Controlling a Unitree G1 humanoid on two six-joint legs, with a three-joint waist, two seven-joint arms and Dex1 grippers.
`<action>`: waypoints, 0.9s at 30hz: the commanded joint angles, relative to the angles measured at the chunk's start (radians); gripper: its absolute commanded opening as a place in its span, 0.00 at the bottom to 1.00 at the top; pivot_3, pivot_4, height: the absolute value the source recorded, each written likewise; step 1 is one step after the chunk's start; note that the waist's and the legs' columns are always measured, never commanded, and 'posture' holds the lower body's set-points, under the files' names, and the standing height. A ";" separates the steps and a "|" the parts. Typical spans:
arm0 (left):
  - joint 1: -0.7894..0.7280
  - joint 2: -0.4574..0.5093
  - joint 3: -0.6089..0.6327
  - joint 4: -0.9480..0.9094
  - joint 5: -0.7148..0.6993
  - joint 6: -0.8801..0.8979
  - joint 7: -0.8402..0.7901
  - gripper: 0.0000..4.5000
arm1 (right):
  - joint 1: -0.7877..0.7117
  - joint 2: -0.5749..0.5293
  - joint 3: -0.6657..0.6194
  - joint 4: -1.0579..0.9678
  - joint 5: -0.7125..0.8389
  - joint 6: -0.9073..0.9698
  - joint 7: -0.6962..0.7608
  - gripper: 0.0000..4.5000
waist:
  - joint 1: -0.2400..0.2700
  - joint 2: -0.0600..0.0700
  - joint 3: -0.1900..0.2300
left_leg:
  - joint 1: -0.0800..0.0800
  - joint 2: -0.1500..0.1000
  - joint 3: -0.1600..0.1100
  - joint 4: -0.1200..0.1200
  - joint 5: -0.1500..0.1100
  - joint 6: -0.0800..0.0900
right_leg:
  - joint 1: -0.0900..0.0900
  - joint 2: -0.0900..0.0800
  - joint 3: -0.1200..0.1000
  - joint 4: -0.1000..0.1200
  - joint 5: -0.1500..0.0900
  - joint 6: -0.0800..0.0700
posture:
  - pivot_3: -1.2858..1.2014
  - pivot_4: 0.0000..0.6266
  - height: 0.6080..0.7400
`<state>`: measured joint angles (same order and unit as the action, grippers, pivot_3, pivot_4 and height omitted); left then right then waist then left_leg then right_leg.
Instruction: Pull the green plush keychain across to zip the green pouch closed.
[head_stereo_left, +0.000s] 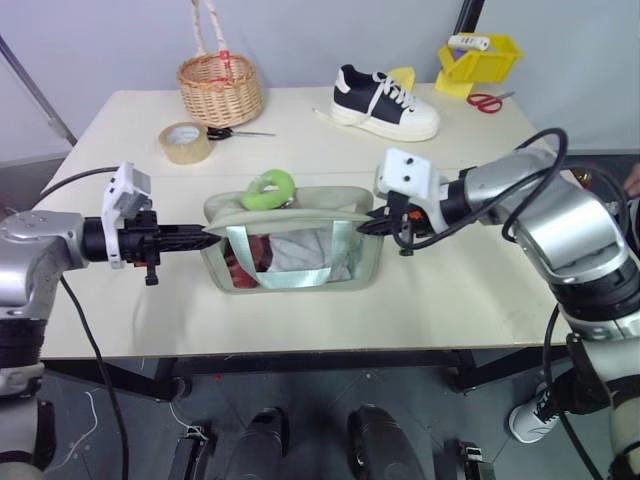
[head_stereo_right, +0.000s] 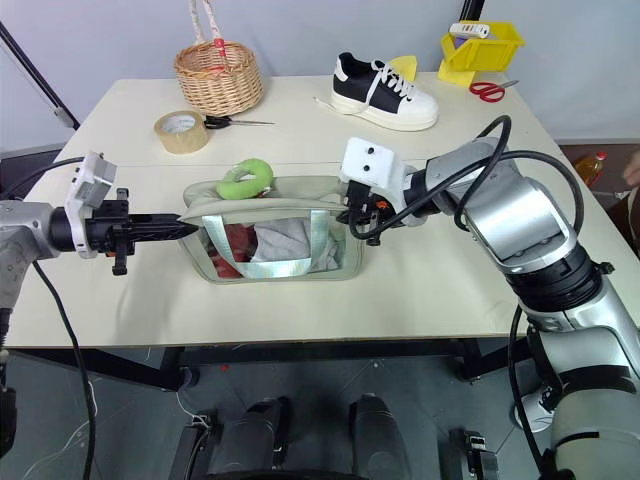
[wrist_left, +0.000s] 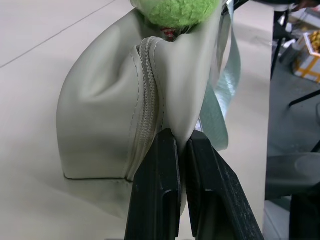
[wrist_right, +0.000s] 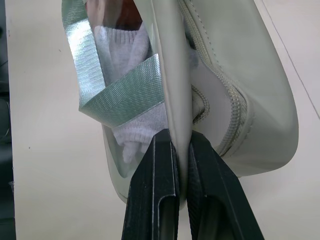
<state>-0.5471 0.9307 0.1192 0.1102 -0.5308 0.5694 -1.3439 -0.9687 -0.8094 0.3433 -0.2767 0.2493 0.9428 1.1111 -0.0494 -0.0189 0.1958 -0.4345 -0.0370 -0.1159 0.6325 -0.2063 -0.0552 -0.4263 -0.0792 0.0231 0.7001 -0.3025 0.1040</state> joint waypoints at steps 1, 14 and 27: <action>-0.009 -0.001 -0.009 0.000 0.017 -0.028 0.002 0.00 | 0.013 -0.032 -0.072 -0.073 0.064 -0.042 0.055 0.37 | 0.004 0.000 0.000 | 0.000 0.000 0.000 0.000 0.000 0.000 | 0.000 0.000 0.000 0.000 0.000 0.000 | 0.52 0.24 0.66; 0.036 -0.018 -0.003 -0.068 0.007 -0.033 0.027 0.00 | -0.287 0.236 -0.010 0.272 0.008 -0.184 -0.043 0.98 | 0.005 0.000 0.000 | 0.007 0.000 0.000 -0.002 0.000 0.000 | 0.006 0.000 0.001 0.000 0.000 0.000 | 0.52 0.24 0.66; 0.076 -0.007 0.025 -0.115 -0.009 -0.018 0.054 0.00 | -0.351 0.372 0.137 0.501 -0.171 -0.411 0.058 0.32 | 0.005 0.000 0.000 | 0.006 -0.001 0.000 -0.002 0.000 0.000 | 0.006 0.000 0.000 -0.001 0.000 0.000 | 0.52 0.24 0.66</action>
<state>-0.4823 0.9125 0.1405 0.0202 -0.5355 0.5423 -1.2919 -1.3135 -0.4289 0.4843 0.2600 0.0889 0.5586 1.1437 -0.0443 -0.0186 0.1957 -0.4278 -0.0384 -0.1159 0.6309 -0.2063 -0.0553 -0.4202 -0.0788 0.0232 0.6993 -0.3026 0.1041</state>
